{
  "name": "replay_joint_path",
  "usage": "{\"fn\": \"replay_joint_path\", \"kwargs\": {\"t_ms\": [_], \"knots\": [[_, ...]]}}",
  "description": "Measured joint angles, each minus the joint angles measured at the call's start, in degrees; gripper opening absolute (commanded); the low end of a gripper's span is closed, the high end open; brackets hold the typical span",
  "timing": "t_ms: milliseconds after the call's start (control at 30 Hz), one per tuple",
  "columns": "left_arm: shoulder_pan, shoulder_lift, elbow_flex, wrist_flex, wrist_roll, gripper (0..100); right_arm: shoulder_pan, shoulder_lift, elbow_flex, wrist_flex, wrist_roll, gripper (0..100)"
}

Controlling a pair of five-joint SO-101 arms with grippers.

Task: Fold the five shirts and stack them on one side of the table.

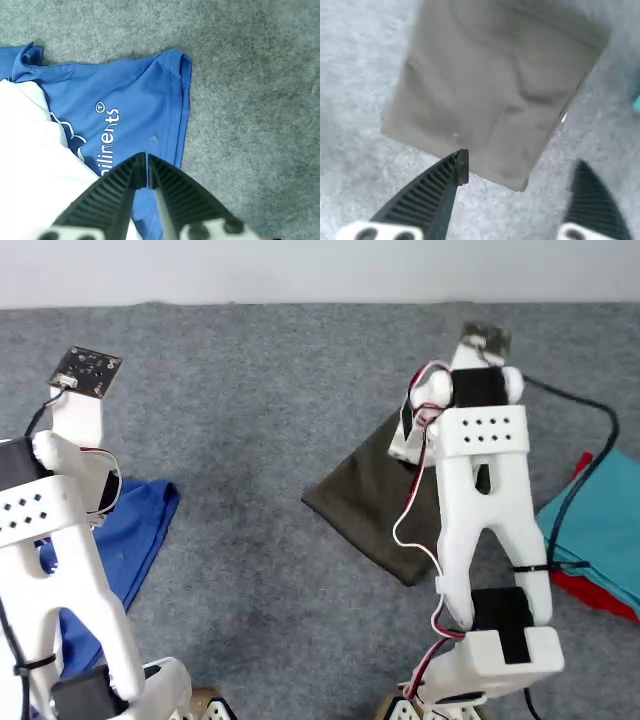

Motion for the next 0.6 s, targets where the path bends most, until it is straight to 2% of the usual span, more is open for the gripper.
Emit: {"fn": "replay_joint_path", "kwargs": {"t_ms": [167,600], "knots": [[0.0,0.0,0.0,0.0,0.0,2,-0.2,0.0,13.3,-12.5,-3.6,45.0],[0.0,-5.2,0.0,0.1,0.0,2,-0.2,0.0,43.1,-53.0,-3.7,44.9]]}}
